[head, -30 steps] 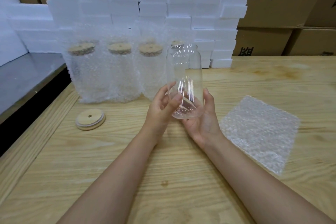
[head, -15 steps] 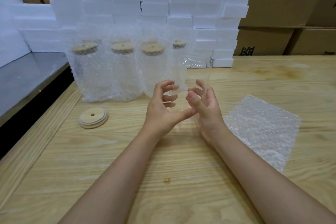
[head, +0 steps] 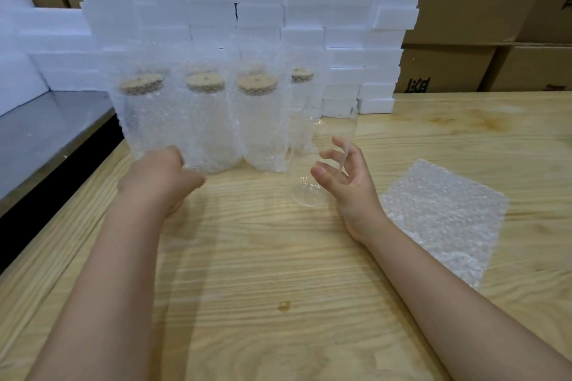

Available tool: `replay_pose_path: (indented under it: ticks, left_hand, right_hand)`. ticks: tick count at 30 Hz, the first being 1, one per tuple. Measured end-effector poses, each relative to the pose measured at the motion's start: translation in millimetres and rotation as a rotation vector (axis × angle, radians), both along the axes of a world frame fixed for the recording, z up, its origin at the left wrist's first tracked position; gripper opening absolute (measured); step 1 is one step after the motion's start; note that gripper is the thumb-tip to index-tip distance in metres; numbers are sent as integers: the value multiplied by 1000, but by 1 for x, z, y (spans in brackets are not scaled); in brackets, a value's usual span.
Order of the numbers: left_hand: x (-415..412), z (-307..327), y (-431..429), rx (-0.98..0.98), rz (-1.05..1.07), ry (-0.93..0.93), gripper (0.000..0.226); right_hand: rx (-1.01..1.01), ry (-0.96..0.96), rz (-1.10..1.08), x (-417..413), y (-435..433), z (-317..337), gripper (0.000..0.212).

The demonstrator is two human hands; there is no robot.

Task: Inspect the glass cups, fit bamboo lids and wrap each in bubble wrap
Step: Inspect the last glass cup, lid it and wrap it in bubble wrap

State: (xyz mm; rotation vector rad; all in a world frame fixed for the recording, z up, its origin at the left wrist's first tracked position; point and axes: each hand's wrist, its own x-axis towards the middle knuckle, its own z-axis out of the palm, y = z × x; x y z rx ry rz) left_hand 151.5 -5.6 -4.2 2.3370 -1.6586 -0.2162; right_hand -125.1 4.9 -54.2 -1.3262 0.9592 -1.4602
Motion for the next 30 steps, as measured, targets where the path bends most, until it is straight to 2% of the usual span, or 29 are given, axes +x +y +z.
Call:
replay_pose_path:
  ticks: [2,4,10,13,16,18,21,24,27,30]
  left_hand:
    - [11,-11,0,200,64,-12,75]
    - [16,-17,-1,283,73,-17,85]
    - [15,-10,-1,214,40,-9,77]
    - [5,6,8,178,-6,163,75]
    - [-3,29,20,47,-133,435,56]
    - [-13,47,29,-77,-242,595,58]
    - [-39,67,35,-449,-346,792,63]
    - [-79,73,28,-819,-448,1038,42]
    - [-115,71,16,-898,-539,1002,36]
    - [-137,60,6,-777,-648,847,39]
  right_hand:
    - [11,16,7,1,0,0,75]
    - [15,26,11,1,0,-1,72]
    - [21,25,-1,1,1,-1,74]
    - [22,30,-1,1,2,-1,75]
    - [12,74,2,3,3,-1,73]
    - [2,112,1,4,2,-2,71]
    - [-6,153,10,6,3,-2,71]
    - [-12,170,17,6,3,-2,71]
    - [-13,176,21,7,3,-3,72]
    - [-11,166,25,8,3,-3,73]
